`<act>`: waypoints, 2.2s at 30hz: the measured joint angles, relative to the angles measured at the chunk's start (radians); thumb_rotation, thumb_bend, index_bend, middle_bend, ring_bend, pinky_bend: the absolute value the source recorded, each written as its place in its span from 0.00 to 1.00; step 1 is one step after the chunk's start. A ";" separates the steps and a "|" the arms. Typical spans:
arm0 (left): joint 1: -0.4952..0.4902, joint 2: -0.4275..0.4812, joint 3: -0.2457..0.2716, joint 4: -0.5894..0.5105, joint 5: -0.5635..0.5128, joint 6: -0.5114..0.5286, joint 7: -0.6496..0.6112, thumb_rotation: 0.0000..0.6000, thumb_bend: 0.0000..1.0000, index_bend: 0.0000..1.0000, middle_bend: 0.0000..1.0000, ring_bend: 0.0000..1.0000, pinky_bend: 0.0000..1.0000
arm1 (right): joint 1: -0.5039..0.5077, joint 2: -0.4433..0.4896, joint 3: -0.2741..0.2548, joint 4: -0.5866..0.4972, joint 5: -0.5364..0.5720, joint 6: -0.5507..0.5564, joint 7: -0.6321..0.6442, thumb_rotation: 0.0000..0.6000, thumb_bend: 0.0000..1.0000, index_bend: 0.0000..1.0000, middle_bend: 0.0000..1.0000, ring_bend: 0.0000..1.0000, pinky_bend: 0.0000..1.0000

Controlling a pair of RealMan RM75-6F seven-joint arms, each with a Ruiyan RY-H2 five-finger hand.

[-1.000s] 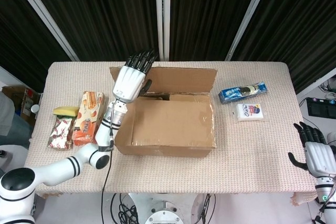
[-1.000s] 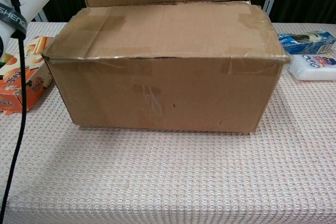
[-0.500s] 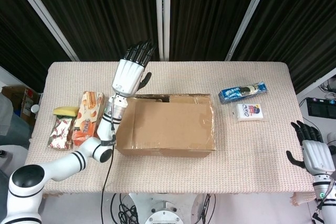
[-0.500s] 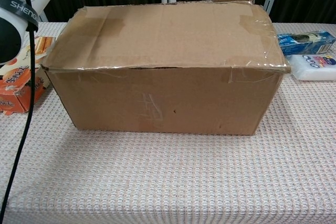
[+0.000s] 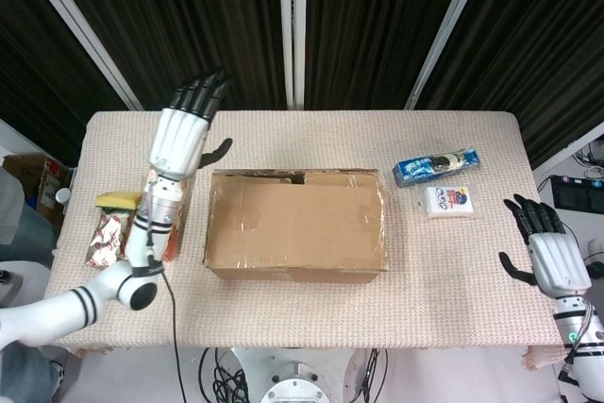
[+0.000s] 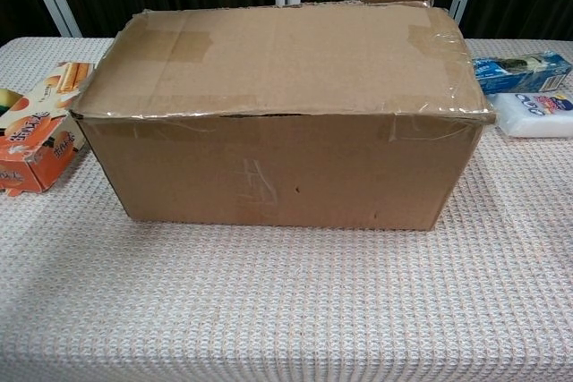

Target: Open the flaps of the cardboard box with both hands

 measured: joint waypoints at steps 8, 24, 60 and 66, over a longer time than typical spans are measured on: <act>0.335 0.370 0.158 -0.288 -0.025 0.074 -0.042 1.00 0.01 0.06 0.07 0.09 0.19 | 0.126 0.111 0.080 -0.127 -0.061 -0.047 0.000 1.00 0.34 0.00 0.00 0.00 0.00; 0.730 0.446 0.380 -0.361 0.136 0.404 -0.224 1.00 0.00 0.06 0.09 0.09 0.19 | 0.693 0.201 0.255 -0.191 0.175 -0.811 0.111 1.00 0.78 0.00 0.02 0.00 0.00; 0.766 0.406 0.356 -0.264 0.178 0.333 -0.309 1.00 0.00 0.06 0.09 0.09 0.19 | 1.358 -0.048 0.014 0.106 0.711 -1.205 0.323 1.00 0.93 0.00 0.06 0.00 0.03; 0.770 0.406 0.349 -0.260 0.176 0.329 -0.314 1.00 0.00 0.06 0.09 0.09 0.19 | 1.349 -0.047 0.029 0.106 0.706 -1.231 0.345 1.00 0.93 0.00 0.06 0.00 0.04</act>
